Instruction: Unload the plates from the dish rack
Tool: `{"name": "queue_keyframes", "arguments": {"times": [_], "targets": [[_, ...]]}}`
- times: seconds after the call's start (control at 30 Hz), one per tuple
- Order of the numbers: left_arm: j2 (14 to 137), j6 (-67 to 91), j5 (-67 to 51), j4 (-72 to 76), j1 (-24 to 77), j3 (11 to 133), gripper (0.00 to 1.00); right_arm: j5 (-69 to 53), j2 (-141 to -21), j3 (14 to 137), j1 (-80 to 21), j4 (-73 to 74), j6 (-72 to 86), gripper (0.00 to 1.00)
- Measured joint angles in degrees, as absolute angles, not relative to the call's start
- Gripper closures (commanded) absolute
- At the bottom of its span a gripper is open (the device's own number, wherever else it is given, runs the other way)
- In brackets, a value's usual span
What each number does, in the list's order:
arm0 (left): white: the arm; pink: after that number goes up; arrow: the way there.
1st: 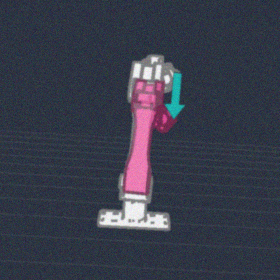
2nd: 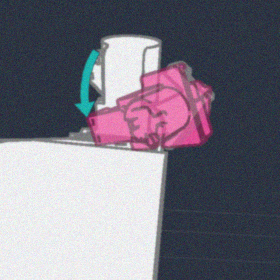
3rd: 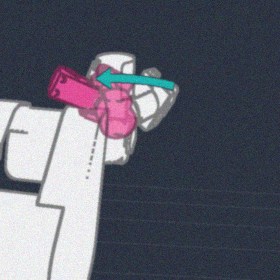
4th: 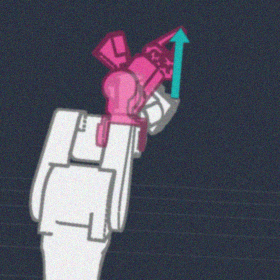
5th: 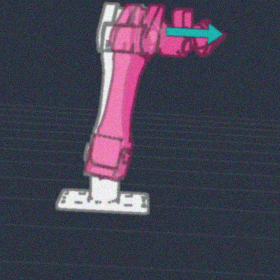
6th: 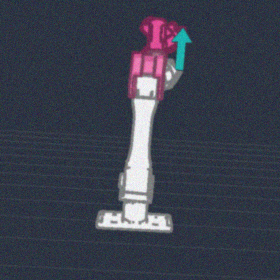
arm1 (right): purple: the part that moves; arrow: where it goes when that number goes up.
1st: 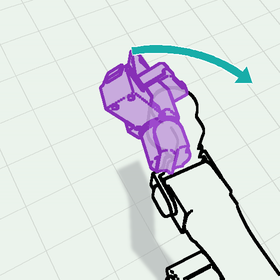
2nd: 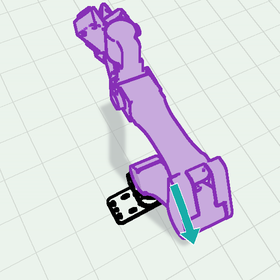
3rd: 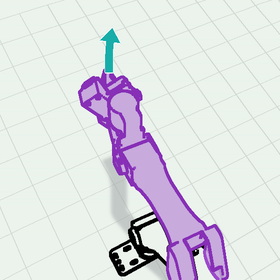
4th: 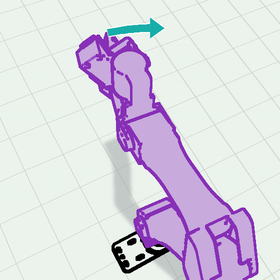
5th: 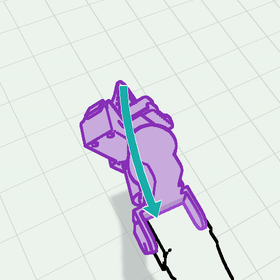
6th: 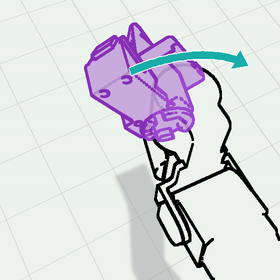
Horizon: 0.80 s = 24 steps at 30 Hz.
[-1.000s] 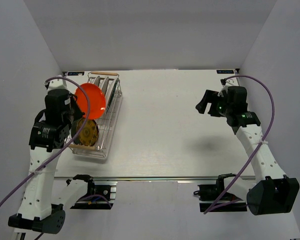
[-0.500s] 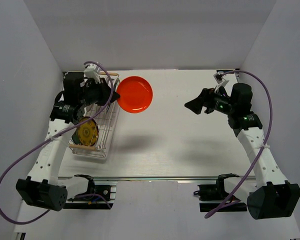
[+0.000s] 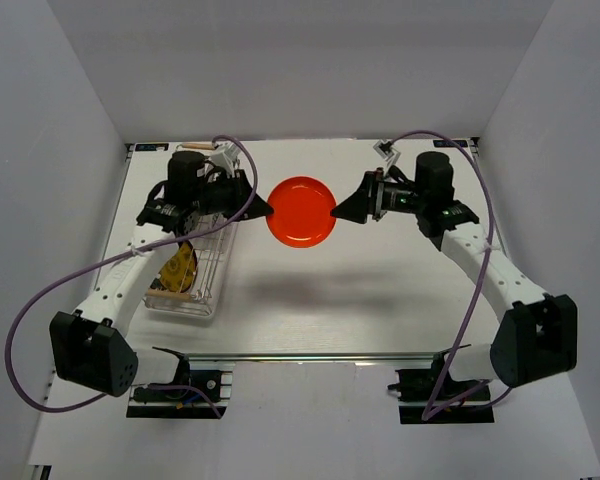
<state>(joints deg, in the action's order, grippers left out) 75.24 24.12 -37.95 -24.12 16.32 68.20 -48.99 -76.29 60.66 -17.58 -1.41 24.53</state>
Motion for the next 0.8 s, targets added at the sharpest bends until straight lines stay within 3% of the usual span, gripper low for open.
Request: {"name": "queue_keyframes", "arguments": {"times": [0.03, 0.13, 0.2, 0.27, 0.3, 0.4, 0.43, 0.5, 0.67, 0.8], "targets": [[75.6, 24.3, -37.9, -24.0, 16.8, 68.2, 1.00, -48.3, -77.3, 61.4, -18.3, -1.2, 24.5, 0.35], [75.7, 24.7, -37.0, -24.0, 18.3, 68.0, 1.00, -46.7, -80.1, 63.4, -20.2, -0.8, 24.8, 0.69], [75.7, 24.8, -36.1, -24.0, 19.0, 68.0, 1.00, -45.8, -81.1, 63.9, -21.0, -0.6, 25.1, 0.81], [75.8, 24.8, -35.3, -24.2, 19.3, 68.0, 1.00, -44.0, -81.4, 64.0, -21.5, -0.1, 25.5, 1.00], [75.8, 25.0, -35.3, -24.2, 19.4, 68.0, 1.00, -42.9, -81.4, 64.0, -21.6, 0.1, 25.1, 1.00], [75.9, 25.1, -34.3, -24.2, 20.1, 68.0, 0.70, -40.6, -81.4, 64.1, -21.8, 2.2, 24.8, 1.00], [76.0, 25.0, -33.9, -24.4, 20.1, 68.0, 0.56, -40.1, -81.4, 64.4, -21.9, 3.0, 24.8, 1.00], [76.0, 24.8, -33.0, -25.0, 20.1, 68.1, 0.02, -38.3, -81.4, 64.7, -21.8, 4.0, 24.6, 1.00], [75.7, 24.8, -26.3, -30.2, 20.1, 70.3, 0.02, -30.9, -81.4, 65.1, -20.7, 8.3, 24.6, 1.00], [73.6, 25.2, -14.1, -36.9, 19.8, 72.7, 0.02, -24.5, -81.1, 64.9, -17.5, 12.4, 24.5, 1.00]]}}
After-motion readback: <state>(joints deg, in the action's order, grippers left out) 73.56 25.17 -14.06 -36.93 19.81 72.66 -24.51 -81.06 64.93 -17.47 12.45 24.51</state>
